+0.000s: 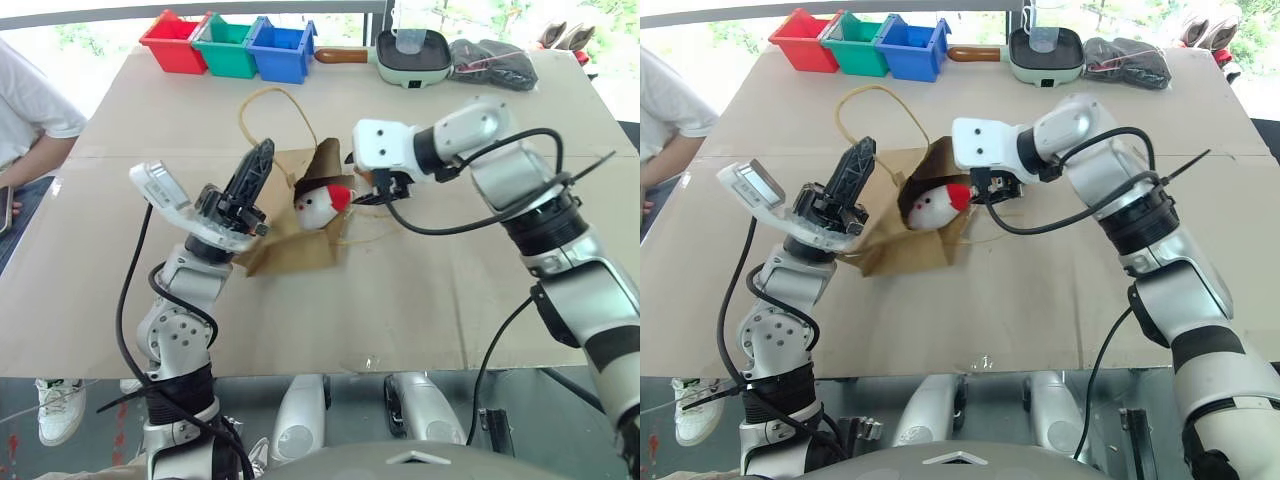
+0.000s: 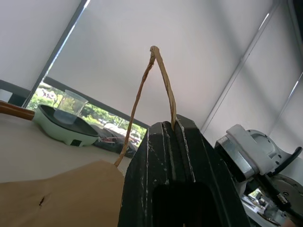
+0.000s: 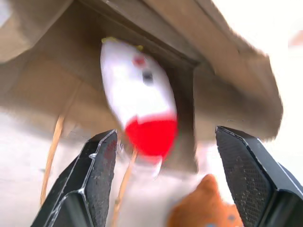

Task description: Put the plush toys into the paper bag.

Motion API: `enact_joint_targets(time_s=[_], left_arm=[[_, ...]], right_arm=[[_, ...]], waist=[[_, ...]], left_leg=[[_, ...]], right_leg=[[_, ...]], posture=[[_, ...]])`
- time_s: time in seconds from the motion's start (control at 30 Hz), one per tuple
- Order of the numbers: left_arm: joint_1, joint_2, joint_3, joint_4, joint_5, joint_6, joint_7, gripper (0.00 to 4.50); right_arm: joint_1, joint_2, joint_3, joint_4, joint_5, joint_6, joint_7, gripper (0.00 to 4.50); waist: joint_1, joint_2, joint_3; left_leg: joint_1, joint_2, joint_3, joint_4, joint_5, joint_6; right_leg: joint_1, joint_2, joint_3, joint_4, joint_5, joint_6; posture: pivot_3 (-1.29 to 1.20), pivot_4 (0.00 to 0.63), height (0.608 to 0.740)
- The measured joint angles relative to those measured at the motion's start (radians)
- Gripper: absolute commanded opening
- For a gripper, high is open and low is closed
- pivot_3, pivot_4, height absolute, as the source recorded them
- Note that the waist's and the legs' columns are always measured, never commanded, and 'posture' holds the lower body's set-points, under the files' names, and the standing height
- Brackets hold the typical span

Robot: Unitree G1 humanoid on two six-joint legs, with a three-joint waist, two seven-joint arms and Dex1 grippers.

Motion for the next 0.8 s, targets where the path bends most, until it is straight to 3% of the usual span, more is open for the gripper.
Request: enact_joint_targets(time_s=[0.17,0.37,0.53,0.8], left_arm=[[-0.038,-0.005,0.036,0.017,-0.069,0.002,0.018,0.00],[-0.070,0.029,0.155,0.019,-0.309,0.045,0.088,0.00],[0.039,0.035,0.157,0.019,-0.311,0.059,0.087,0.00],[0.067,0.052,0.153,-0.014,-0.306,0.057,0.097,0.00]], right_arm=[[0.018,-0.013,-0.152,-0.035,0.088,0.178,-0.079,3.15],[0.030,-0.037,-0.296,0.016,0.124,0.262,-0.270,3.15],[0.077,-0.015,-0.273,0.139,0.090,0.201,-0.353,3.15],[0.011,0.168,-0.181,0.626,-0.002,-0.083,-0.433,3.15]], waist=[[0.002,0.000,0.000],[-0.002,0.000,0.000],[-0.013,0.000,0.000],[-0.024,0.000,0.000]], left_leg=[[0.000,0.000,0.001,0.001,0.000,0.000],[0.000,0.000,0.002,0.000,0.000,0.000],[0.000,0.000,0.002,0.000,0.000,0.000],[0.001,0.000,0.002,0.000,0.000,0.000]], right_leg=[[0.000,0.000,0.000,0.000,0.000,0.000],[0.000,0.000,0.001,-0.001,0.000,0.000],[0.000,0.001,0.002,0.000,0.000,0.000],[0.000,0.002,0.003,0.000,0.000,0.000]], posture=[[0.00,0.150,0.740],[0.00,0.150,0.740],[0.00,0.150,0.740],[0.00,0.150,0.740]])
